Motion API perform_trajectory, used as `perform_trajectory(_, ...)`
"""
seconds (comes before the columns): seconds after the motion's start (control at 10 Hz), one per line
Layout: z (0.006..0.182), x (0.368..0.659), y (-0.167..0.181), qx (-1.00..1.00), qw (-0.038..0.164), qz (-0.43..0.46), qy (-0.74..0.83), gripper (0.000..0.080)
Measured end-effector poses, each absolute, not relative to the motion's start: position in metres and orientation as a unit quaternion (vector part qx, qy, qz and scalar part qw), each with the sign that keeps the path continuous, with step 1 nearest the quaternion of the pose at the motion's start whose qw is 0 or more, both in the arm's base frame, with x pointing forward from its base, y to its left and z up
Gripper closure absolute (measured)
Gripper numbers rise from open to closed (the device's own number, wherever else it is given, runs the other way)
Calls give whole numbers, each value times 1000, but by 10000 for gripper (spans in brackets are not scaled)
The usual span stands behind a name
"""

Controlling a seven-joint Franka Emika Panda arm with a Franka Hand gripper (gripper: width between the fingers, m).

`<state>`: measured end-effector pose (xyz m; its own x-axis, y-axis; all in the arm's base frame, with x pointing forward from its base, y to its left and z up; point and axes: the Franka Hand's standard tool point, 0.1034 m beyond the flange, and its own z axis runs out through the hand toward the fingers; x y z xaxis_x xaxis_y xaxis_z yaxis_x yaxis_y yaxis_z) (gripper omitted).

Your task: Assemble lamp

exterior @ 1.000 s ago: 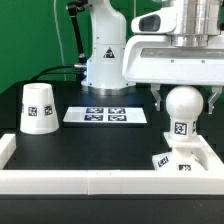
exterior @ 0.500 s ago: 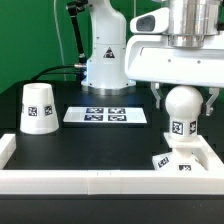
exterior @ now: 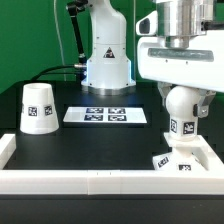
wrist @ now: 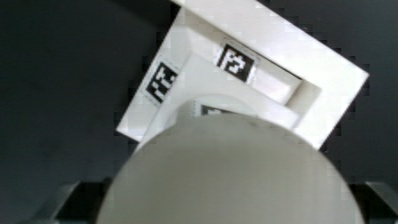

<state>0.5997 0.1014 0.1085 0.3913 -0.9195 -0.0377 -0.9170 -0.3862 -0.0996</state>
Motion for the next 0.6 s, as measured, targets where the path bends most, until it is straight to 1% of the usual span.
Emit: perform_trajectory(0.6,109,600,106,-731,65,4,680,220)
